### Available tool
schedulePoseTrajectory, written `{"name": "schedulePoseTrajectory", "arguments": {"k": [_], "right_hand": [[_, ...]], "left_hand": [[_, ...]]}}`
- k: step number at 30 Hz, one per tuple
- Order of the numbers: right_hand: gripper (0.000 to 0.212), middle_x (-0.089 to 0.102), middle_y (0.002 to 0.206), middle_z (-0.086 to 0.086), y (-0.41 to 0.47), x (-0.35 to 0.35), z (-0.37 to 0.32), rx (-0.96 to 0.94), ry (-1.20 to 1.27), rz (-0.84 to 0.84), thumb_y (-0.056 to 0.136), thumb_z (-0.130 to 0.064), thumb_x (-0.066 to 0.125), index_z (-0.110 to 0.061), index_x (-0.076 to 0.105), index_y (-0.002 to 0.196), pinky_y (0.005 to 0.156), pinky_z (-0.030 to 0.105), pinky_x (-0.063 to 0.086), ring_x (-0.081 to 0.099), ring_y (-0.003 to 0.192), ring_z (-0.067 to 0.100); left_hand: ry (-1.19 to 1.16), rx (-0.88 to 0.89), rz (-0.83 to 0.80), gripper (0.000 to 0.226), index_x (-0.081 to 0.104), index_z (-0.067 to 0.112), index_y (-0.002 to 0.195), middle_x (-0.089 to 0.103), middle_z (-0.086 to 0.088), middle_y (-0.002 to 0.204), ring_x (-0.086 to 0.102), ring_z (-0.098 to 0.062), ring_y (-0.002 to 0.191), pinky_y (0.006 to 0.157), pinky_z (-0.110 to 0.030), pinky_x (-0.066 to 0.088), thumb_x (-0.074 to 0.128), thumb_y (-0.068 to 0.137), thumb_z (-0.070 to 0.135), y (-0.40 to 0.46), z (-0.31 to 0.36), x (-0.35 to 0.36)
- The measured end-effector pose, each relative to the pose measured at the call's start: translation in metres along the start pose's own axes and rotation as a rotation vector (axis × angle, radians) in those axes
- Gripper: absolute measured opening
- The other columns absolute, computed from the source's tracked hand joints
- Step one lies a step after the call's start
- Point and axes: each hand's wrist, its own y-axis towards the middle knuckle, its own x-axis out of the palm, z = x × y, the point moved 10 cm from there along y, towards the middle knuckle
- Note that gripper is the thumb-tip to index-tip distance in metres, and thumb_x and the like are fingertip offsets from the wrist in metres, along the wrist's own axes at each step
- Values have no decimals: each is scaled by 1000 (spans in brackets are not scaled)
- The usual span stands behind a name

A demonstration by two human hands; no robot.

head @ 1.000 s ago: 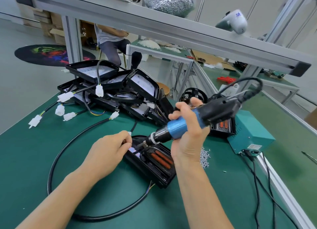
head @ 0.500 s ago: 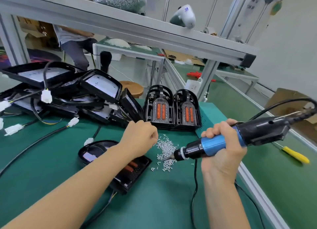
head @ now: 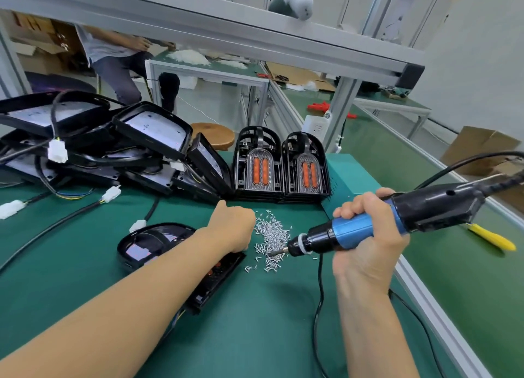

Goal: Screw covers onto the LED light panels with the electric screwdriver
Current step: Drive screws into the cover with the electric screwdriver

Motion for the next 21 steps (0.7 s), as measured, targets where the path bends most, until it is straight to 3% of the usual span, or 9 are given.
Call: {"name": "schedulePoseTrajectory", "arguments": {"k": [5,8,11,15,21], "right_hand": [[20,48,52,-2,-2,6,3,1,7,-13,71,-1,56,-14,48,85,50,23,45,47,43,14],[21,48,52,-2,-2,8,3,8,19,-14,70,-1,56,-14,48,84,52,22,44,47,43,14],[21,47,52,-3,-3,10,-1,14,47,-14,69,-4,56,-15,48,85,52,21,44,46,44,13],[19,47,54,-5,-7,17,-4,48,125,-27,70,-7,56,-18,48,84,55,22,44,45,46,12],[12,46,54,-7,-21,43,0,110,227,-74,72,-13,55,-19,47,79,55,21,44,44,46,10]], "left_hand": [[-49,14,-35,30,33,18,59,51,-2,71,41,-26,69,94,-39,28,43,79,-2,-1,-2,3],[-132,28,4,27,39,20,61,46,0,71,35,-25,67,86,-37,28,40,78,-1,-11,-10,-10],[-458,30,139,22,57,18,70,55,0,73,47,-19,73,88,-34,26,49,90,13,-33,-24,-34],[-942,-5,316,14,63,22,74,62,3,80,55,-10,79,83,-25,37,62,88,19,-87,-51,-45],[-1217,-90,394,16,66,21,74,63,-1,76,57,-5,66,66,-13,44,67,85,9,-134,-66,-32]]}}
